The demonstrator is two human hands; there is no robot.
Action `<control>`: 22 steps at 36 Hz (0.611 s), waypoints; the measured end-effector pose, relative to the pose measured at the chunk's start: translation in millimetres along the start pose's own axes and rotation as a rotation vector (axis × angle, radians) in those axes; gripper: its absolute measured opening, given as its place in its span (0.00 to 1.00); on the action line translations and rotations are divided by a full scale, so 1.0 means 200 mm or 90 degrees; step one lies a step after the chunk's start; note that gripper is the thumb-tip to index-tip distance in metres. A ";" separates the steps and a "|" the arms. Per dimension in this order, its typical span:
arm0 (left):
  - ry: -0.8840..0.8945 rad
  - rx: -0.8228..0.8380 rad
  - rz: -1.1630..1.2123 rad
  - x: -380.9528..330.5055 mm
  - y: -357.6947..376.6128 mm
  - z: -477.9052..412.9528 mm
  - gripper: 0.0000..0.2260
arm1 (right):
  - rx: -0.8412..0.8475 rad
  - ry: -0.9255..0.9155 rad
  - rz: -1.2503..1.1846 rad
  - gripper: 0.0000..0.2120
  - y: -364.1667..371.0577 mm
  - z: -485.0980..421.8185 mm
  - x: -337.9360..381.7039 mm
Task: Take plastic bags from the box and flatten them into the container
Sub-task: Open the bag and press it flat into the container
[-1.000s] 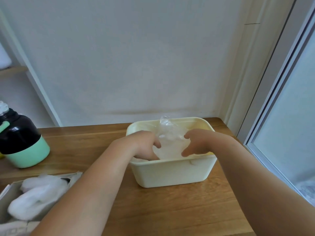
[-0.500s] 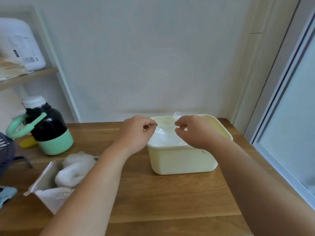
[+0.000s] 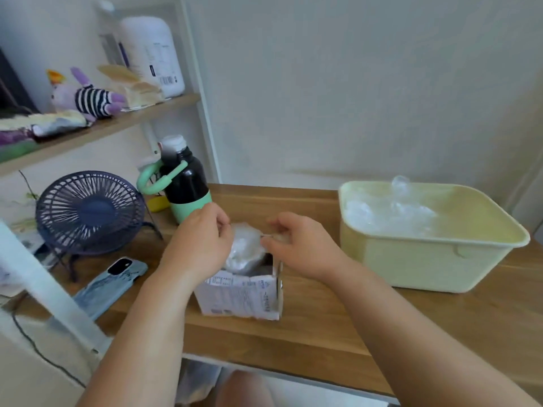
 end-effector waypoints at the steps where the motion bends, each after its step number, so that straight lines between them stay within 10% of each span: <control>1: -0.013 0.030 -0.014 0.02 0.01 0.01 0.03 | 0.014 0.005 0.004 0.20 0.02 0.00 0.00; 15: 0.013 0.157 -0.042 -0.03 0.13 0.02 0.17 | -0.028 0.042 0.078 0.20 0.00 0.01 -0.07; 22: 0.067 0.118 0.070 -0.11 0.18 0.03 0.07 | -0.047 0.032 0.095 0.21 -0.06 0.05 -0.10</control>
Point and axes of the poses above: each hand's wrist, its own z-axis away from the middle knuckle, its own y-axis out of the palm, x = y × z, the point moved 5 cm from there along -z, towards the middle knuckle, and after that the axes turned 3 degrees about -y, right-handed, at the moved point
